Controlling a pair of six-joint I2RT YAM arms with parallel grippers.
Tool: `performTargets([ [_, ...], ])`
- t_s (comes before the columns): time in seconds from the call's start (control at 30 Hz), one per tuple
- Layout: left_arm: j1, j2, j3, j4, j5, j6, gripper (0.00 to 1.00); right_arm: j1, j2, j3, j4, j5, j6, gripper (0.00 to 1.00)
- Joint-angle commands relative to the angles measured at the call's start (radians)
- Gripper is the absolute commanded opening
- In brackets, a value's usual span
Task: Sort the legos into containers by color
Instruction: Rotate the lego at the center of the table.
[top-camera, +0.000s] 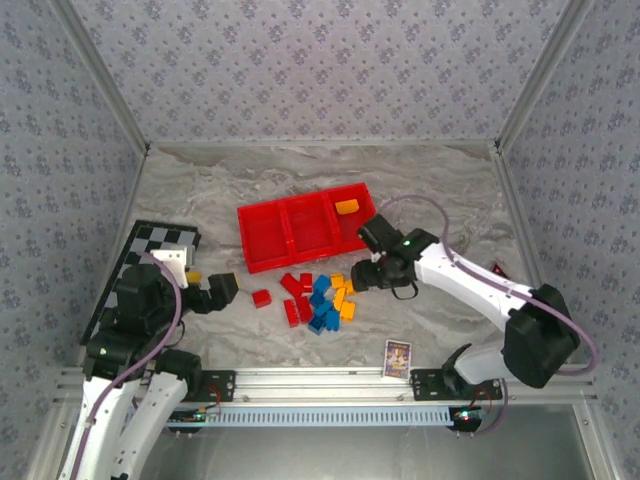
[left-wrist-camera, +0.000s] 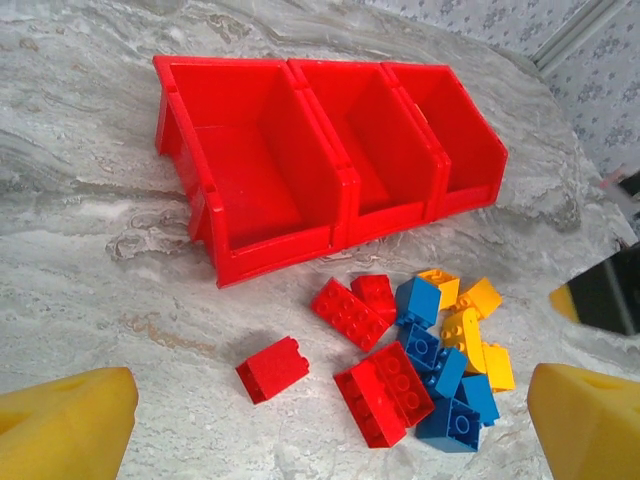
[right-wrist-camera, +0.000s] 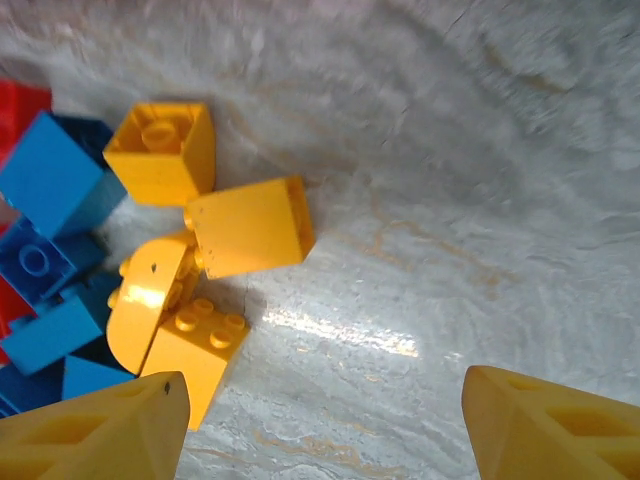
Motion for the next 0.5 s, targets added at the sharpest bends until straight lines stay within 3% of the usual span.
performTargets([
  [0.0, -0.007, 0.001, 0.004, 0.021, -0.009, 0.013, 1.00, 0.045, 0.083, 0.017, -0.042, 0.005, -0.025, 0.75],
  [0.23, -0.007, 0.000, 0.007, 0.017, -0.018, 0.012, 1.00, 0.095, 0.244, 0.078, -0.050, 0.026, -0.085, 0.75],
  [0.47, -0.007, 0.008, 0.006, 0.017, -0.018, 0.012, 1.00, 0.096, 0.289, 0.097, -0.037, 0.030, -0.098, 0.76],
])
